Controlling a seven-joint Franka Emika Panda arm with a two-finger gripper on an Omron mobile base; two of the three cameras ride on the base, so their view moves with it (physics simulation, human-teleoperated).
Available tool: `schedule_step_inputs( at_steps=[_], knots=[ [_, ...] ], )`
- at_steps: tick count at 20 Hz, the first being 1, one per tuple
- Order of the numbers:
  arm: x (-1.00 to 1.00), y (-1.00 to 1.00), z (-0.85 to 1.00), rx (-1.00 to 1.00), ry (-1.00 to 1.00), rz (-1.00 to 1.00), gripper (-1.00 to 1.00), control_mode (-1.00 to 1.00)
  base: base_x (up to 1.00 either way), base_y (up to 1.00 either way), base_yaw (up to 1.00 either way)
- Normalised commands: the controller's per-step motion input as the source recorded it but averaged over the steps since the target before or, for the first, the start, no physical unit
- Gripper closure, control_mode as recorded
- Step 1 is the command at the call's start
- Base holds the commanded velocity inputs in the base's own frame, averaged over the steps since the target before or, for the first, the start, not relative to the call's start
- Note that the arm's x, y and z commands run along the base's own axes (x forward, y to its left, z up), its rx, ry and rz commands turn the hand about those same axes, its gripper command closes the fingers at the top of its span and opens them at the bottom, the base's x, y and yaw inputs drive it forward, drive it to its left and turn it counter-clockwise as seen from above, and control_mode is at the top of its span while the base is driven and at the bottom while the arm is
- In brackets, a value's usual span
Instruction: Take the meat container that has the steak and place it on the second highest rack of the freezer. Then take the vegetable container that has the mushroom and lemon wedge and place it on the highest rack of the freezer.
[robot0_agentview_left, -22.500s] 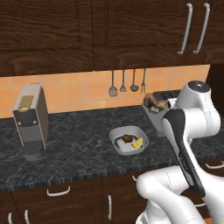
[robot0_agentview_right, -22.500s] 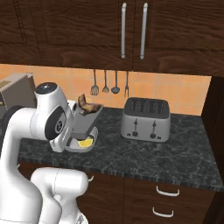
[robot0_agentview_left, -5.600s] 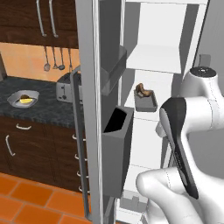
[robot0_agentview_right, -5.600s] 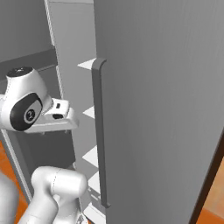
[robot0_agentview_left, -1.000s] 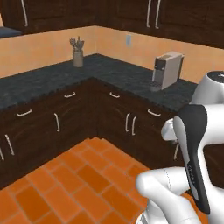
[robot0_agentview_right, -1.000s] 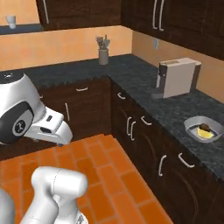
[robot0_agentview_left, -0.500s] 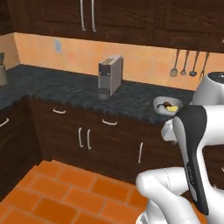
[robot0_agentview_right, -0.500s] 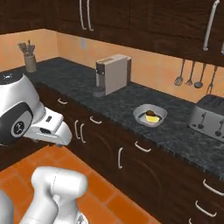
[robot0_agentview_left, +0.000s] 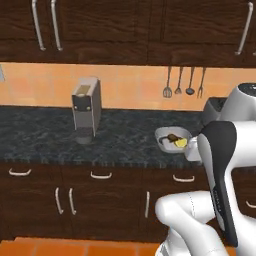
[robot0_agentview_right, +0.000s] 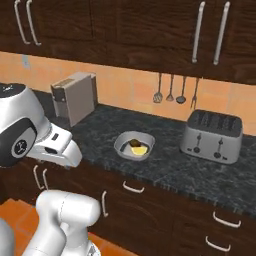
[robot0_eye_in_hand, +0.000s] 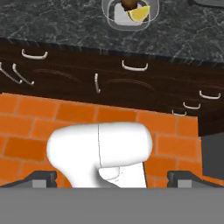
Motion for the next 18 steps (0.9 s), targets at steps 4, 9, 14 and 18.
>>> schedule_step_inputs(
  at_steps=[4, 9, 14, 18],
  knots=[
    [0.00, 0.00, 0.00, 0.00, 0.00, 0.00, -1.00, 1.00, 0.93, 0.61, -0.38],
    [0.00, 0.00, 0.00, 0.00, 0.00, 0.00, -1.00, 1.00, 0.68, 0.34, -0.35],
    [0.00, 0.00, 0.00, 0.00, 0.00, 0.00, -1.00, 1.00, 0.04, -0.06, -0.16],
    [0.00, 0.00, 0.00, 0.00, 0.00, 0.00, -1.00, 1.00, 0.00, 0.12, -0.33]
  ],
)
